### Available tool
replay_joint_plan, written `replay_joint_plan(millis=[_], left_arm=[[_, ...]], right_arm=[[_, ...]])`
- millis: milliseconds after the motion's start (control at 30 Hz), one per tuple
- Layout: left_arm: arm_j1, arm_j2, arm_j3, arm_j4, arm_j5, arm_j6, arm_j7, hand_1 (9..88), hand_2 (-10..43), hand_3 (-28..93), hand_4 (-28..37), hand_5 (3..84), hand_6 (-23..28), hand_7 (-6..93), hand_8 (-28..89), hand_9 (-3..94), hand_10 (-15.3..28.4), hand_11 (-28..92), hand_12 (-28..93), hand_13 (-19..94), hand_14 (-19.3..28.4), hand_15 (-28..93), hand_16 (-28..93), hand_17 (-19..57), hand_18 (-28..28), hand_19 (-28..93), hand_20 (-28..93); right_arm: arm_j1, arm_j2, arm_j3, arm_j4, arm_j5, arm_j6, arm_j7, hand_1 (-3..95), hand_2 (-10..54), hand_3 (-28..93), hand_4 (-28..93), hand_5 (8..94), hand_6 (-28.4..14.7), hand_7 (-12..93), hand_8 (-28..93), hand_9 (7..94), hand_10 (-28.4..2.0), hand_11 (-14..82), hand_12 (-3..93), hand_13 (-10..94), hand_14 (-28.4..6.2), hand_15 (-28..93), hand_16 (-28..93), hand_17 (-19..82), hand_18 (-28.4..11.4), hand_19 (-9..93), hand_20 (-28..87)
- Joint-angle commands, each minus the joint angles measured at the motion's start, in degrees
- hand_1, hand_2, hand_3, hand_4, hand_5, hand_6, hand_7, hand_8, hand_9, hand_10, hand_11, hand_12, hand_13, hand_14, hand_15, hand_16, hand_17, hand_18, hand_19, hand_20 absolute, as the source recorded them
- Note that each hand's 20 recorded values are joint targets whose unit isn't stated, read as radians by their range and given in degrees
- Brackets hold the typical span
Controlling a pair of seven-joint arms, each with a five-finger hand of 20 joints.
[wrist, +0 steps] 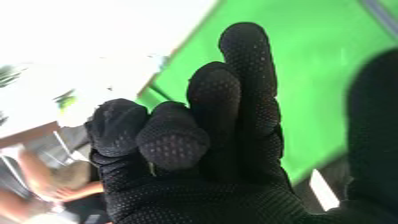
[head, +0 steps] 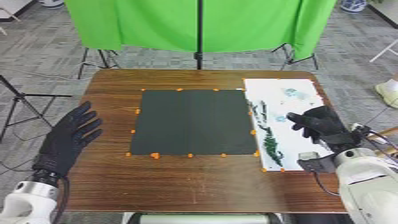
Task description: Arrange flowers
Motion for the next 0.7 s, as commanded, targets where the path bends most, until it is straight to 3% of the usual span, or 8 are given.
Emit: replay_joint_plan(millis=[33, 167, 400, 700], left_arm=[[0.34, 0.17, 0.96, 0.54, -0.81, 0.13, -0.41, 27.5, -5.9, 69, -27.1, 25.6, 2.1, 23.5, -13, 19.0, 9.6, 29, 13, 13, 11.7, 43, -2, -10.1, 18.7, 45, 10], [-0.46, 1.11, 1.02, 0.90, -1.01, 0.69, -0.71, 27.5, -5.6, 69, -27.2, 25.6, 2.1, 23.4, -13, 19.0, 9.5, 29, 13, 13, 11.7, 43, -2, -10.2, 18.7, 45, 10], [0.79, 0.45, 0.67, 0.21, -1.10, 1.32, -0.57, 27.4, -5.5, 70, -27.2, 25.7, 2.2, 23.4, -13, 19.0, 9.5, 29, 13, 13, 11.6, 43, -3, -10.2, 18.8, 45, 10], [1.86, 0.74, 0.58, -0.51, -1.34, 2.64, -0.17, 27.3, -5.4, 70, -27.2, 25.8, 2.2, 23.2, -13, 19.0, 9.6, 29, 13, 13, 11.7, 43, -3, -10.2, 18.7, 45, 10]], right_arm=[[4.35, 0.90, -2.68, 3.50, -11.61, -13.21, 7.79, 19.8, -9.5, 55, -28, 77.5, -1.2, 52, -21, 75.2, -13.2, 60.5, 33.9, 75, -11.2, 82, 31, 46, -22.9, 93, 58], [5.99, 1.84, -4.20, 4.73, -11.13, -15.46, 7.77, 15.5, -9.5, 58, -28, 76.0, -1.9, 47, -20, 73.7, -13.7, 57.8, 33.1, 73, -11.4, 80, 32, 45, -22.8, 93, 56], [7.56, 4.10, -5.98, 5.39, -11.67, -21.08, 6.76, 12.7, -8.4, 60, -28, 73.5, -2.8, 41, -18, 71.8, -14.9, 53.2, 32.0, 71, -11.9, 80, 31, 42, -22.7, 93, 52], [10.74, 10.97, -9.40, 7.47, -13.43, -29.65, 4.43, 11.7, -7.9, 62, -28, 73.5, -2.6, 40, -17, 72.1, -14.9, 53.2, 32.8, 71, -11.8, 80, 30, 42, -22.7, 93, 51]])
